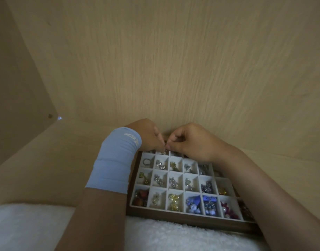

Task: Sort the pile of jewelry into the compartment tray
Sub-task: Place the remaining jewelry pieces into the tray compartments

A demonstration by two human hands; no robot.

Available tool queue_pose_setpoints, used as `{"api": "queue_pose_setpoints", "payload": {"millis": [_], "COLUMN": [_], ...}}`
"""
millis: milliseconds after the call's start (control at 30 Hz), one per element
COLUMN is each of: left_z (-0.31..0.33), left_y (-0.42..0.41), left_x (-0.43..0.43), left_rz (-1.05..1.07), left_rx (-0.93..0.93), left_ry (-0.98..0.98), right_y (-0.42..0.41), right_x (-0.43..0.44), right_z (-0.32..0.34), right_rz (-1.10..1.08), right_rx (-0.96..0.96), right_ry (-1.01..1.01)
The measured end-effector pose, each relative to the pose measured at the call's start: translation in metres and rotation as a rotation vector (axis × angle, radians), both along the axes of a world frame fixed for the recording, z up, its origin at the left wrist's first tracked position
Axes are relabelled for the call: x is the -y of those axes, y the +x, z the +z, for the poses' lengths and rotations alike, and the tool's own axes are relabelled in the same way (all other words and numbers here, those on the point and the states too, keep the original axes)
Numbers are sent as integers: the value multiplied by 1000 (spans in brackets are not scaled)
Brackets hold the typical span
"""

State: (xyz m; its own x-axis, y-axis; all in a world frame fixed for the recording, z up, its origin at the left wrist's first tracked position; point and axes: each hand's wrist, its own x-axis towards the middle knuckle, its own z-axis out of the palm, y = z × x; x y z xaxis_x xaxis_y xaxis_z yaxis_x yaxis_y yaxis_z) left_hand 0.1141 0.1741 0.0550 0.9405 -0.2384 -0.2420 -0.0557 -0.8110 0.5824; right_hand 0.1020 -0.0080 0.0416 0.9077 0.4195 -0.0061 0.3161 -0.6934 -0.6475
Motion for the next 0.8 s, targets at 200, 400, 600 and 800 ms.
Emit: {"api": "queue_pose_setpoints", "payload": {"millis": [200,400,600,800], "left_z": [3,3,3,2], "left_y": [-1,0,0,-1], "left_x": [6,12,14,24], "left_rz": [24,19,-36,-84], "left_rx": [22,29,71,174], "left_ry": [129,209,141,-18], "right_y": [1,5,-1,-8], "right_x": [6,51,67,41], "right_z": [7,36,40,31], "right_rz": [3,-131,-161,-139], "right_rx": [-5,62,-40,-26], "right_ry": [-51,-142,-433,-594]}}
